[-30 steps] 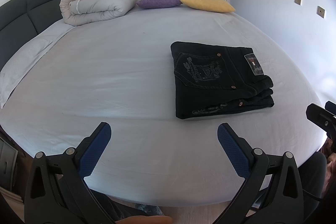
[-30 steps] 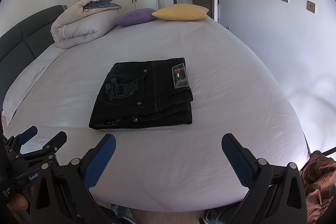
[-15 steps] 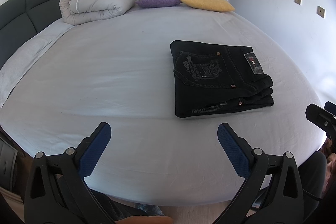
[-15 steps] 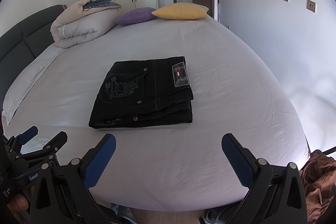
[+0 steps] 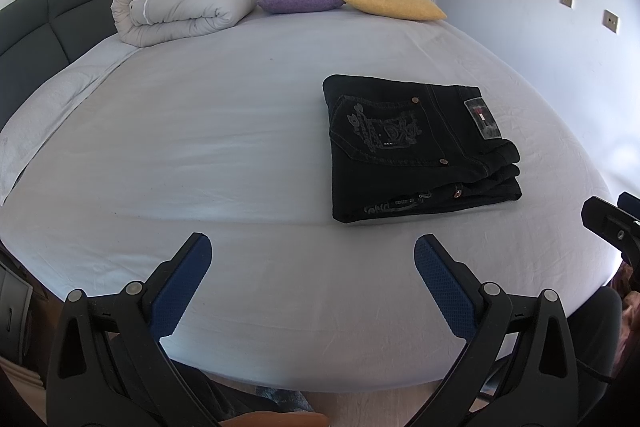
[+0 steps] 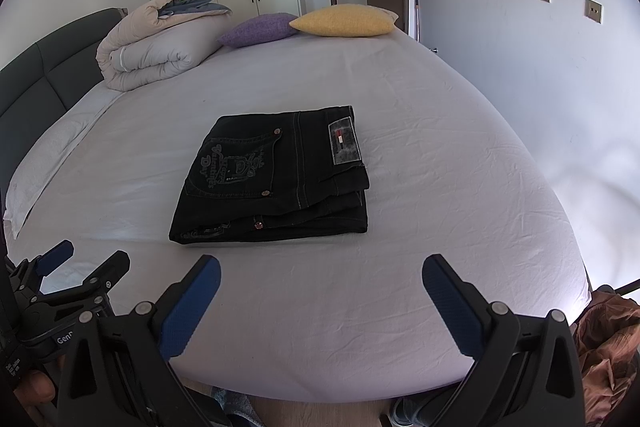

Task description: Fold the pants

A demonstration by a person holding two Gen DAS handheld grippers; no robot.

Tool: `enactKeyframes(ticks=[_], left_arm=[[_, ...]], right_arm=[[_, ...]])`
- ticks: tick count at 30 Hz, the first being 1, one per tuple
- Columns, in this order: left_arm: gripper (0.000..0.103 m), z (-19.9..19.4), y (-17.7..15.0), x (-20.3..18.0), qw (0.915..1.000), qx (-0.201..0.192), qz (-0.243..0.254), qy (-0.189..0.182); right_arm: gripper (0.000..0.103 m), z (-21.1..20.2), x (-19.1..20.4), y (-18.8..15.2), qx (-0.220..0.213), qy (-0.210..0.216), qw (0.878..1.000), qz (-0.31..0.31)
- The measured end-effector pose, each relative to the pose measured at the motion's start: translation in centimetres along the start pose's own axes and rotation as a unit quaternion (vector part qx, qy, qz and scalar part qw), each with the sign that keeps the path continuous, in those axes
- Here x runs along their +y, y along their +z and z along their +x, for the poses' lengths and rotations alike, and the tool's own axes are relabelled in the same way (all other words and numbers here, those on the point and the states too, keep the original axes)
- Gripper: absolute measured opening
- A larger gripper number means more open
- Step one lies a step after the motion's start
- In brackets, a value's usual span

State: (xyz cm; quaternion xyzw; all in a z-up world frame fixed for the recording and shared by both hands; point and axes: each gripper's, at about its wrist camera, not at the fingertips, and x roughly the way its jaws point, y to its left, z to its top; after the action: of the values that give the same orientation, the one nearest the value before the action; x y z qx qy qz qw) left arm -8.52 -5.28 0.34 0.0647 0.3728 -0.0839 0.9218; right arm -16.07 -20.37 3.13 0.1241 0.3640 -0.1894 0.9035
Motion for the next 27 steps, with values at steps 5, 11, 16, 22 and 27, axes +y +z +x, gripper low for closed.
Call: enactKeyframes(ticks=[5,11,16,22,27], left_arm=[[0.103,0.18,-0.19,-0.06,1.0,0.0,0.001,-0.003],[0.103,0.19,-0.2,-0.09,1.0,0.0,0.001,-0.003],[0.103,0.16,-0.21,-0.08,1.0,0.0,0.001,-0.003],[0.103,0.15,-0.21,-0.07,1.0,0.001,0.0,-0.003],[0.103,0.11,-0.33,-0.11,1.0,0.002,0.0,-0.006]], right_arm=[[0.103,-0.02,0.01,-0.02,0.0,0.0,1.0,0.0],[0.103,-0.02,0.01,-0.04,0.0,0.0,1.0,0.0],[0.103,-0.02,0.04,-0.12,0.001,0.0,1.0,0.0],[0.103,-0.02,0.12,-0.26,0.002,0.0,1.0,0.0],[0.103,0.06,0.24,-0.63,0.002,0.001,1.0,0.0]])
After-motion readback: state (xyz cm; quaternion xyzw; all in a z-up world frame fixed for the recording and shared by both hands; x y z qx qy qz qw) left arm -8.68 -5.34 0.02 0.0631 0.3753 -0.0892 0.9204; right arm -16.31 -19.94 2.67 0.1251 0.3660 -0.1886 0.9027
